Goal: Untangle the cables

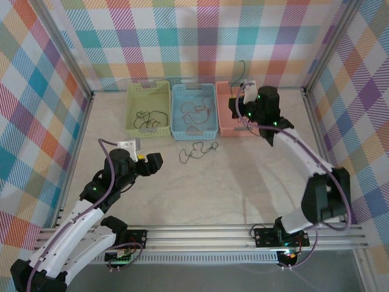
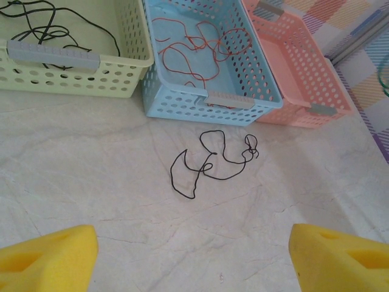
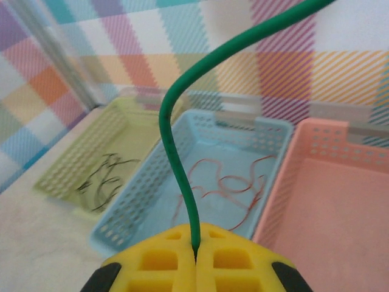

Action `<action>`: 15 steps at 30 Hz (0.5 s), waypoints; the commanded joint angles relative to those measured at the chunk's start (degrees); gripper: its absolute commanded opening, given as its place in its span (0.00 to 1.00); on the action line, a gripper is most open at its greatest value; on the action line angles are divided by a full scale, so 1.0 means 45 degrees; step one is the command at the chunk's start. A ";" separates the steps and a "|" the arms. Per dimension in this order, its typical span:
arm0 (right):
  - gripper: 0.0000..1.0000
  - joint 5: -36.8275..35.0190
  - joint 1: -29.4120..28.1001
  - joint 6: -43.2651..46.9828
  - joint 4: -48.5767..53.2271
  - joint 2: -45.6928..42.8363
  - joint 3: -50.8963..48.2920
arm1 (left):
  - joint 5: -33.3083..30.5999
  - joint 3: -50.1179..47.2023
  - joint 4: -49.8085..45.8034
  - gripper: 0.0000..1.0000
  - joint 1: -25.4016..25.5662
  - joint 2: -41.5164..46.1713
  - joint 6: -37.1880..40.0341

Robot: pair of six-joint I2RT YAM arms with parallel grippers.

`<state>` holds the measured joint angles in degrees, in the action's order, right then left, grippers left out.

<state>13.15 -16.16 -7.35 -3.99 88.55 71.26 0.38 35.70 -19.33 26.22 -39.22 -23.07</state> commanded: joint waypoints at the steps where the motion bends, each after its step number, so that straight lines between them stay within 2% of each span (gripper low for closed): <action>1: 0.00 -0.0436 0.0515 0.0348 0.0281 0.1493 0.1634 | -0.0124 -0.0180 0.0430 0.82 0.0069 0.0229 0.0013; 7: 0.01 -0.1564 0.0813 0.0295 0.2083 0.4418 0.4538 | 0.0039 -0.0296 0.0583 0.82 0.0071 0.0200 -0.0009; 8: 0.07 -0.1531 0.0870 0.0240 0.2255 0.4726 0.4806 | 0.0070 -0.0317 0.0600 0.82 0.0072 0.0180 0.0001; 9: 0.22 -0.1393 0.0911 0.0182 0.2421 0.5001 0.5029 | 0.0096 -0.0372 0.0638 0.82 0.0072 0.0181 -0.0021; 10: 0.29 -0.1261 0.0916 0.0132 0.2671 0.5182 0.5238 | 0.0091 -0.0412 0.0645 0.82 0.0058 0.0166 -0.0021; 11: 0.31 -0.1109 0.0916 0.0161 0.2932 0.5279 0.5397 | 0.0077 -0.0427 0.0644 0.82 0.0063 0.0154 -0.0018; 13: 0.44 -0.1007 0.0916 -0.0024 0.3055 0.5166 0.5289 | 0.0018 -0.0472 0.0644 0.82 0.0072 0.0103 -0.0029; 15: 0.49 -0.1025 0.0916 -0.0256 0.2694 0.4698 0.4688 | -0.0012 -0.0580 0.1077 0.82 0.0069 0.0112 -0.0010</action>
<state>7.94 -12.23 -7.33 7.40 112.68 92.88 0.43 33.93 -17.63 26.22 -38.87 -23.07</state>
